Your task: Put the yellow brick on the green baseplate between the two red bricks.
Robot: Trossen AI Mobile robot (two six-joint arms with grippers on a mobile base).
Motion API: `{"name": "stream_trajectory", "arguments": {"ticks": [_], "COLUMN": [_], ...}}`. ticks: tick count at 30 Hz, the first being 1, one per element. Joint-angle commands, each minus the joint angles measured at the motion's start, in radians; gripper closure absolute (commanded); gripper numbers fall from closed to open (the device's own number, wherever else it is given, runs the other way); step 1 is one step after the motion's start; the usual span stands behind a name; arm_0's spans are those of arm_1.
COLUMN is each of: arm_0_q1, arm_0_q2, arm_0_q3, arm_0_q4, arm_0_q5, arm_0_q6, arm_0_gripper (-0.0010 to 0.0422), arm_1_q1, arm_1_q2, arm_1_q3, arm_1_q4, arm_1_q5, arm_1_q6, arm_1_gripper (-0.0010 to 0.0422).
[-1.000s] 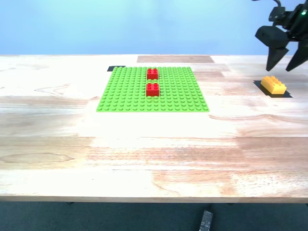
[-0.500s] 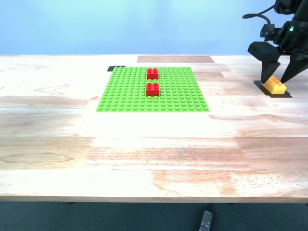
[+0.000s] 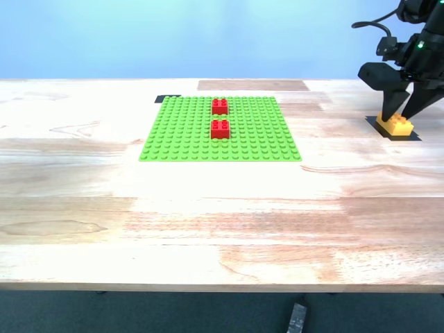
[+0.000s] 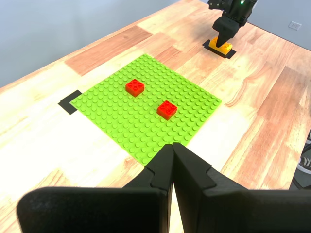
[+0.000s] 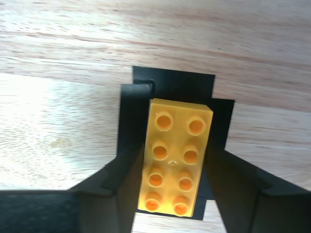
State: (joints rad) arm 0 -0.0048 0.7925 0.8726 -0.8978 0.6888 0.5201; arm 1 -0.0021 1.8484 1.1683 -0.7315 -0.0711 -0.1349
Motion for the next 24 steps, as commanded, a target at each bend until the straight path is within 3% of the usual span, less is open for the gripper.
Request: {"name": "stream_trajectory", "arguments": {"ticks": [1, 6, 24], "arm_0_q1": [0.0, 0.0, 0.0], "arm_0_q2": [-0.005, -0.005, -0.01], "arm_0_q3": [0.0, 0.0, 0.0], "arm_0_q4": [0.0, 0.0, 0.001], "arm_0_q5": [0.0, 0.0, -0.001], "arm_0_q6": [0.0, 0.0, 0.0], "arm_0_gripper": [0.0412, 0.0413, 0.0412], "arm_1_q1": [0.001, 0.001, 0.034], "arm_1_q2": [0.0, 0.013, -0.145], "arm_1_q3": [-0.013, -0.031, -0.002], "arm_1_q4": [0.006, 0.02, 0.023], "arm_1_q5": [-0.002, -0.004, -0.009], "arm_1_q6": [-0.003, -0.01, -0.061], "arm_1_gripper": [0.0298, 0.0322, 0.0324]}}
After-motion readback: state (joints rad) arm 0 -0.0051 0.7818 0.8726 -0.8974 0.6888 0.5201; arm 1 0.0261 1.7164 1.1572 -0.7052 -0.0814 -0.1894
